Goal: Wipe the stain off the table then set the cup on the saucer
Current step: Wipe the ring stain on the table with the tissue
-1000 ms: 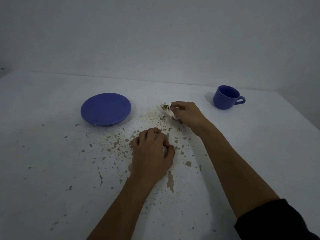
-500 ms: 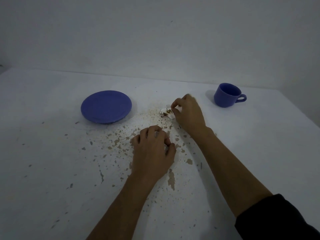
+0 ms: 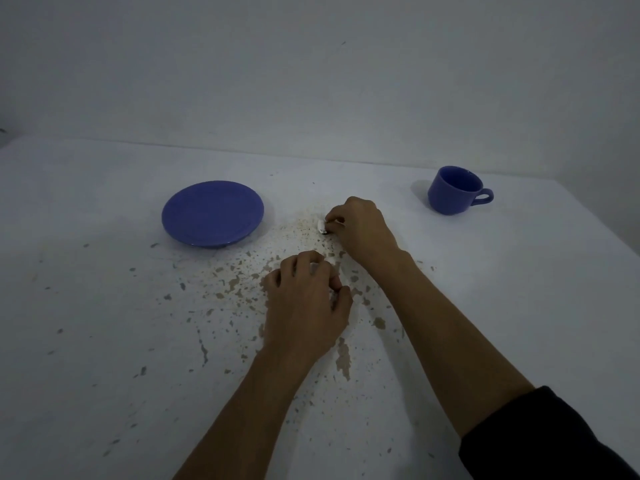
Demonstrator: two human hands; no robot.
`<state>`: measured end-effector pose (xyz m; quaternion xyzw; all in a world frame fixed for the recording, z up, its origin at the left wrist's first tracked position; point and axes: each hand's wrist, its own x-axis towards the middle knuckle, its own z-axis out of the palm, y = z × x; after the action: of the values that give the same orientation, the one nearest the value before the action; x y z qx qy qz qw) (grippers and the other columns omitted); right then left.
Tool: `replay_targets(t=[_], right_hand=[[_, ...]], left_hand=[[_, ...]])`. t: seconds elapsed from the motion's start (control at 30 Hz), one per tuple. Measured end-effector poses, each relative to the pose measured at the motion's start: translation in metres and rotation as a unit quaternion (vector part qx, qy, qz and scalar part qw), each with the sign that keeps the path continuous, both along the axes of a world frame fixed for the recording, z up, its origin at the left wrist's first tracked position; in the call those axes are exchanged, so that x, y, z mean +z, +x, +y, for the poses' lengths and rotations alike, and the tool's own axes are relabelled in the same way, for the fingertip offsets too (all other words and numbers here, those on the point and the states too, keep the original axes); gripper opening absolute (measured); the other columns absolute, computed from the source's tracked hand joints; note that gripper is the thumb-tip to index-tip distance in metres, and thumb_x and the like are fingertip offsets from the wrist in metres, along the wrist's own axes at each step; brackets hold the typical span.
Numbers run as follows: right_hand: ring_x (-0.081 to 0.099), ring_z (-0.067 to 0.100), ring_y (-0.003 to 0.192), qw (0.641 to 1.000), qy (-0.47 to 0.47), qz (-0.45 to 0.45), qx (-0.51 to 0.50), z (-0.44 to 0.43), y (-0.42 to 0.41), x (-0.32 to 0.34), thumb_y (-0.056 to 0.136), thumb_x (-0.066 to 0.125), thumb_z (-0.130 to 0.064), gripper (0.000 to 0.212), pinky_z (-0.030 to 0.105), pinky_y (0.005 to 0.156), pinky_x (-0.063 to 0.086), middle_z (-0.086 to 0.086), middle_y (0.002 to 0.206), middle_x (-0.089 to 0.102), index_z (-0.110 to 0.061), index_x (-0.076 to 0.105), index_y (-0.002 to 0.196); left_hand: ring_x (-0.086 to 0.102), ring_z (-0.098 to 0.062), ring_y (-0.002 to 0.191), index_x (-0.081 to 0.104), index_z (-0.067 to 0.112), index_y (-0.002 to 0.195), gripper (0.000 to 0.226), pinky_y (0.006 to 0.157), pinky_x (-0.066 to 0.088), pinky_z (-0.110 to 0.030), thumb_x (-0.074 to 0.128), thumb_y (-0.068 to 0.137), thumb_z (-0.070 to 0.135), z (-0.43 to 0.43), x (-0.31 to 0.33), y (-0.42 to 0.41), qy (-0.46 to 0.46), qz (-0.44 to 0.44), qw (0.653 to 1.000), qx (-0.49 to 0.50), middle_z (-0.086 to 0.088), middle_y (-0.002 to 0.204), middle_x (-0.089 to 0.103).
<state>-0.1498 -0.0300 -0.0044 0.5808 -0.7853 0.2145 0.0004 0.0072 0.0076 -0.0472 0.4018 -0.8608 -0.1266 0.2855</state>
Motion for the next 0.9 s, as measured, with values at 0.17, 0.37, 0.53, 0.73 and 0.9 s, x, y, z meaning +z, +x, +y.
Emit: replay_targets(t=[0.17,0.37,0.53,0.73,0.9], right_hand=[[0.060,0.033,0.085,0.998,0.026,0.010,0.057,0.006,0.002,-0.006,0.088,0.060,-0.005,0.020,0.035,0.073,0.050,0.019,0.095,0.062,-0.010,0.075,0.102],[0.064,0.022,0.101,0.987,0.099,-0.006,0.129,0.022,0.001,0.013,0.087,0.064,-0.007,0.022,0.002,0.071,0.036,0.010,0.111,0.070,-0.012,0.072,0.108],[0.067,0.024,0.100,0.997,-0.023,-0.066,-0.017,0.011,-0.015,0.009,0.089,0.061,-0.005,0.020,0.015,0.083,0.043,0.015,0.110,0.072,-0.006,0.072,0.106],[0.059,0.033,0.092,0.999,0.024,-0.001,0.032,0.006,0.016,-0.013,0.085,0.062,-0.002,0.024,0.028,0.076,0.043,0.021,0.104,0.059,-0.005,0.072,0.107],[0.064,0.032,0.086,0.998,-0.021,-0.023,0.062,0.013,0.010,0.003,0.087,0.059,0.000,0.021,0.034,0.080,0.051,0.022,0.097,0.069,-0.003,0.074,0.100]], left_hand=[[0.051,-0.022,0.102,0.059,0.024,0.081,0.016,0.086,0.034,-0.039,0.054,0.082,0.039,0.000,-0.001,0.001,0.001,-0.005,1.000,0.000,0.001,0.108,0.060],[0.050,-0.023,0.105,0.060,0.024,0.084,0.016,0.087,0.032,-0.038,0.055,0.083,0.039,0.000,-0.001,0.002,0.001,-0.007,1.000,-0.005,0.000,0.112,0.058],[0.050,-0.021,0.106,0.058,0.025,0.081,0.014,0.088,0.032,-0.038,0.056,0.082,0.039,0.001,0.001,0.002,0.002,-0.004,1.000,-0.006,0.003,0.111,0.057],[0.051,-0.023,0.104,0.060,0.024,0.087,0.021,0.086,0.035,-0.039,0.052,0.085,0.043,-0.001,-0.002,0.000,0.001,-0.014,1.000,0.000,0.000,0.112,0.060],[0.051,-0.023,0.104,0.060,0.025,0.083,0.016,0.087,0.035,-0.040,0.055,0.083,0.040,0.000,-0.001,0.001,0.001,-0.010,1.000,-0.005,0.001,0.111,0.059]])
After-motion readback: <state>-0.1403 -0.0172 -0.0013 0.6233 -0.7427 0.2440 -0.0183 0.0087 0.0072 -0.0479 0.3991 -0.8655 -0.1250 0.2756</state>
